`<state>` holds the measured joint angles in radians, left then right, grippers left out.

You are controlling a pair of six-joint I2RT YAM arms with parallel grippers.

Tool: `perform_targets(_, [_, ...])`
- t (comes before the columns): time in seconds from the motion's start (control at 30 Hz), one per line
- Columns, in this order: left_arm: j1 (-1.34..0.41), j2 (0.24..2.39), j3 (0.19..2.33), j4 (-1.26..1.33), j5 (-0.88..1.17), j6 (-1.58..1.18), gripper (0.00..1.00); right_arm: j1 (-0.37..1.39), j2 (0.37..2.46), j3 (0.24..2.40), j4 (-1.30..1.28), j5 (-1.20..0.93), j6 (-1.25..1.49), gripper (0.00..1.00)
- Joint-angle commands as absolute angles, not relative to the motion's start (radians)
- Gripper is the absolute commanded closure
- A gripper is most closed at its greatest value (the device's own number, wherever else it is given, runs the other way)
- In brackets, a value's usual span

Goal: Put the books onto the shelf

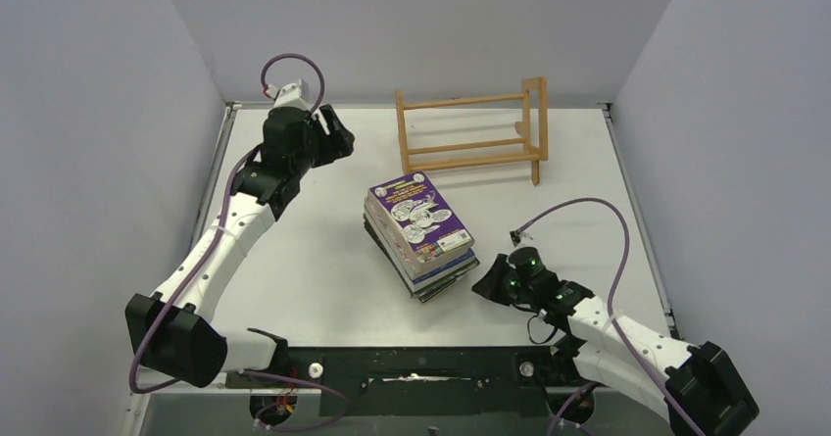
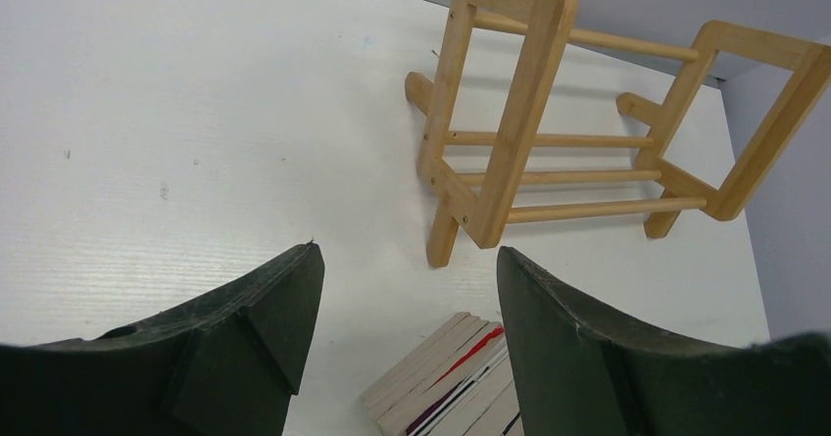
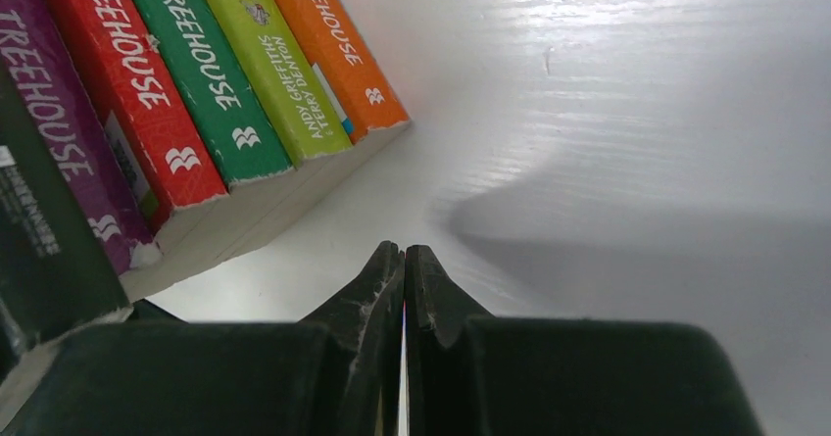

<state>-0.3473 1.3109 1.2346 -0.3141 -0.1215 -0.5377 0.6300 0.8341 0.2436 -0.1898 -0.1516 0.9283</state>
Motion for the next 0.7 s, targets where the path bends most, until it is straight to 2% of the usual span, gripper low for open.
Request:
perform_targets(0.0, [-0.328, 1.323, 1.244, -0.256, -0.086, -0.518, 0.35, 0.636, 0.922, 0.256, -0.019, -0.189, 0.901, 1.00])
perform_targets(0.37, [-0.310, 1.333, 1.241, -0.257, -0.087, -0.520, 0.35, 0.606, 1.131, 0.299, 0.081, -0.233, 0.851, 1.00])
perform_targets(0.67, [-0.297, 1.368, 1.262, -0.261, -0.096, -0.514, 0.35, 0.496, 1.277, 0.283, 0.273, -0.339, 0.782, 1.00])
